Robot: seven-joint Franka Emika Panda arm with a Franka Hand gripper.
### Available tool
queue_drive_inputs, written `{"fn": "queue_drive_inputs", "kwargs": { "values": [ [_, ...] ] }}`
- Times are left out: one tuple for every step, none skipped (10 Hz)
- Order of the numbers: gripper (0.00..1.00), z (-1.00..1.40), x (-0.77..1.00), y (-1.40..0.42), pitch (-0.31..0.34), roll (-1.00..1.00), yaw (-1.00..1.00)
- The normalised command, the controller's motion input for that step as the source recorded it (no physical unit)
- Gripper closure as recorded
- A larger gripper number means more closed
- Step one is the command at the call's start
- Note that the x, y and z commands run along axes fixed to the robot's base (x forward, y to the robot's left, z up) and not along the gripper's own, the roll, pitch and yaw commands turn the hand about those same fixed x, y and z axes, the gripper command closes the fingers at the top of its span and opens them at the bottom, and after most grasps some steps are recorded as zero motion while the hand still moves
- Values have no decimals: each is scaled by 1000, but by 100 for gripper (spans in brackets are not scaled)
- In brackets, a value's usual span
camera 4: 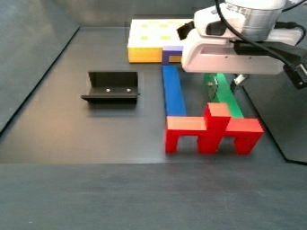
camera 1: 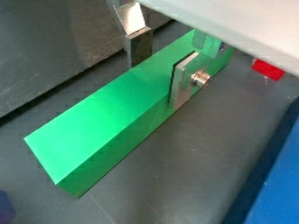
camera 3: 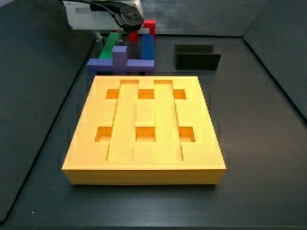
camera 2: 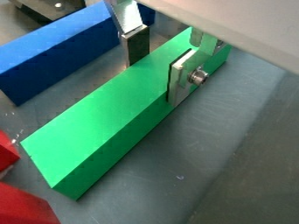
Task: Pick up the green object. Move up. Move to above the board. Insert the green object.
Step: Pick up the green object, then move up, then move to above the board.
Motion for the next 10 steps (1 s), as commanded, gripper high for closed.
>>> {"fn": "queue_drive_inputs", "kwargs": {
  "values": [
    [100,0,0,0,0,0,0],
    [100,0,0,0,0,0,0],
    [100,0,0,0,0,0,0],
    [100,833,0,0,0,0,0],
    [100,811,20,-10,2,-2,28],
    [100,615,-15,-16,26,-10,32],
    [100,221,8,-12,-3,-8,21],
    [100,1400,0,0,0,0,0],
    [100,1400,-18,-4,35,-8,-5],
    [100,1400,-44,-11,54,-14,-5]
  ]
}}
